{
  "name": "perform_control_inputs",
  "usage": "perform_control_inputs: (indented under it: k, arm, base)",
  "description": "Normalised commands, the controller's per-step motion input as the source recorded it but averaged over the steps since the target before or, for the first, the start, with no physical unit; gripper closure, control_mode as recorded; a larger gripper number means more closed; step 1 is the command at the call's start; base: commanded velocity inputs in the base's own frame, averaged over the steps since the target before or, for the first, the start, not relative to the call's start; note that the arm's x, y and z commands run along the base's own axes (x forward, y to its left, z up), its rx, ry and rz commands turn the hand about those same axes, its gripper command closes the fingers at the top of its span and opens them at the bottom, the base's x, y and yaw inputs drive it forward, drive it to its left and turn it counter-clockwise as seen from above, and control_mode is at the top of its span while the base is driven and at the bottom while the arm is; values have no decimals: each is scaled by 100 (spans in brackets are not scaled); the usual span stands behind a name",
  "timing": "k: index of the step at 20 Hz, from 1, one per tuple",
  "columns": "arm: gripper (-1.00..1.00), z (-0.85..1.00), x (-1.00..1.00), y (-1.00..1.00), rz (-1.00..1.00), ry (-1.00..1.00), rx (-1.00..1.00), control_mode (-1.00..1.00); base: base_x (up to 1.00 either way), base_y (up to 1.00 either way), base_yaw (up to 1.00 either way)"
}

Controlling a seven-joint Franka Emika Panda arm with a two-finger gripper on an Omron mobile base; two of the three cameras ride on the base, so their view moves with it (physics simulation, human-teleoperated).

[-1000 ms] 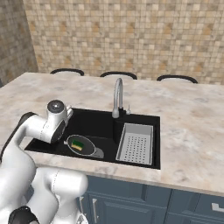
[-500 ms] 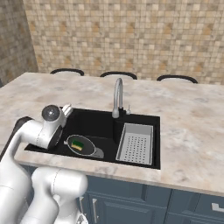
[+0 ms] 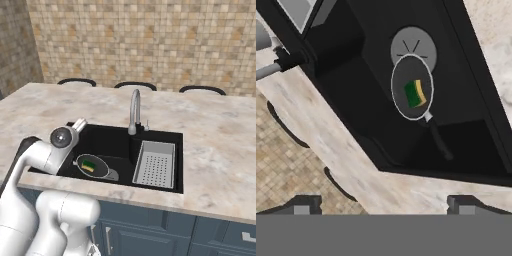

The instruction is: Pick the pan and sponge and place them into the sink. Then turn on the water.

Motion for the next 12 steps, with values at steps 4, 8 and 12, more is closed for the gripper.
perform_control_inputs:
  k: [4,8,12]
  arm:
    - [-100,18,-9,-17,-4,-14,8,-100]
    - [-100,22,-6,-18,-4,-13,9,-100]
    - [-100,29,-8,-15,-5,-11,11,-100]
  base:
    - [0,0,0]
    - [0,0,0]
    - [0,0,0]
